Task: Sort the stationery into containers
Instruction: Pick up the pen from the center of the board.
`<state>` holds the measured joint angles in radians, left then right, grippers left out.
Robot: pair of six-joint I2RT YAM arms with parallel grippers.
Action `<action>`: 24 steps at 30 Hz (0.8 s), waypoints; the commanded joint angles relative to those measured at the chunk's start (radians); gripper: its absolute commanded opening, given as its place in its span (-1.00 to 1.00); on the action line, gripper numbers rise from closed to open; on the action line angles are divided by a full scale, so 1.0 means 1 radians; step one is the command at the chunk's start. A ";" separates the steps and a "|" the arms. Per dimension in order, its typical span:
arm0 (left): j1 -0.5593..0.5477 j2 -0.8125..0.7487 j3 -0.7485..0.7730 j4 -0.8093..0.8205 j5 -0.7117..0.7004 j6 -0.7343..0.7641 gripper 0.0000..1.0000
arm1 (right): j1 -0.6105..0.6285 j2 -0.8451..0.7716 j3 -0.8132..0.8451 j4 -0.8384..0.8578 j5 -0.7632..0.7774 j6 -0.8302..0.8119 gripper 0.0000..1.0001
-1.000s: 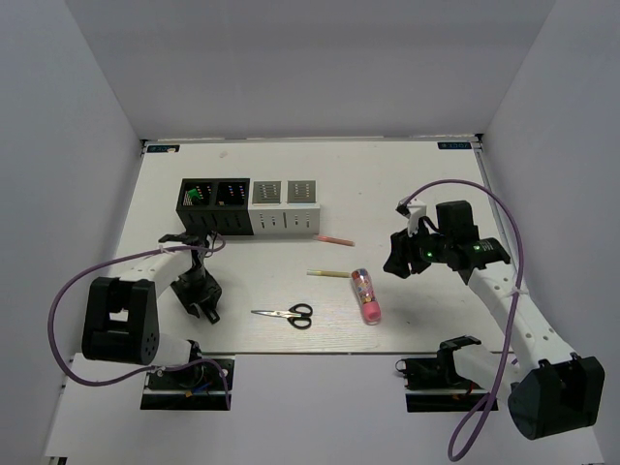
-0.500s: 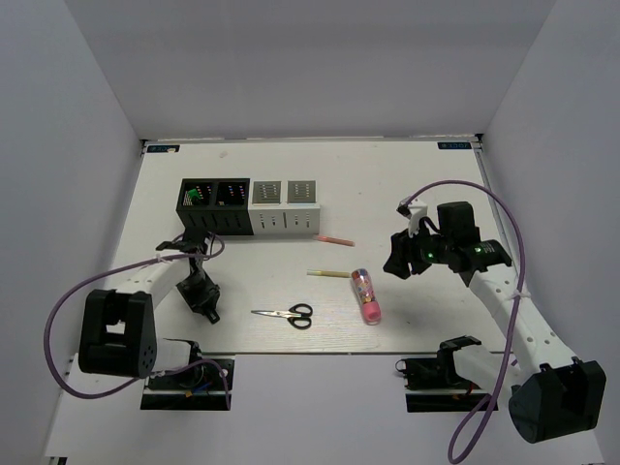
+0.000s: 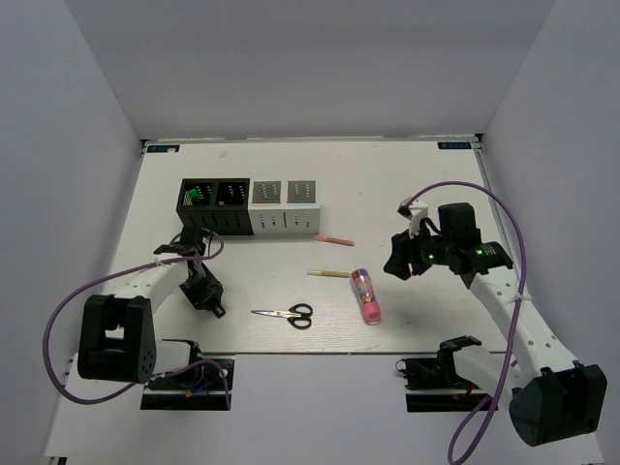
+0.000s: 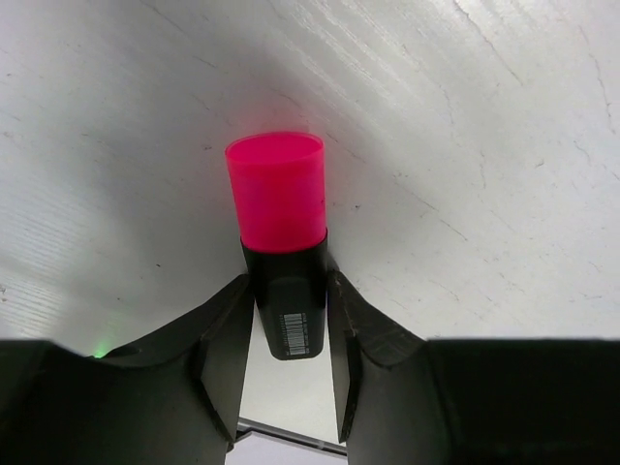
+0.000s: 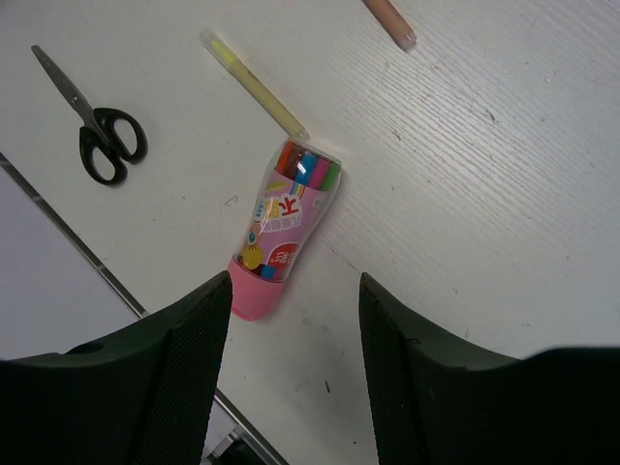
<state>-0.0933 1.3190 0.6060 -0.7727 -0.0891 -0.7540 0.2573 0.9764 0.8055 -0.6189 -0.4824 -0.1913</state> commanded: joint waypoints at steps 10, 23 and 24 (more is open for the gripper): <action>0.000 0.149 -0.160 0.306 0.003 -0.031 -0.85 | -0.004 -0.016 -0.003 0.030 -0.024 -0.010 0.17; -0.143 -0.153 0.239 0.046 -0.135 0.125 -1.00 | -0.001 -0.027 -0.005 0.025 -0.056 -0.019 -0.81; -0.144 -0.152 0.271 0.041 -0.142 0.155 -1.00 | 0.000 -0.028 -0.008 0.025 -0.061 -0.020 -0.98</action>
<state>-0.2230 1.2152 0.7563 -0.7528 -0.1612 -0.6701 0.2565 0.9688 0.8028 -0.6189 -0.5114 -0.2020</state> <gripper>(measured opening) 0.412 0.051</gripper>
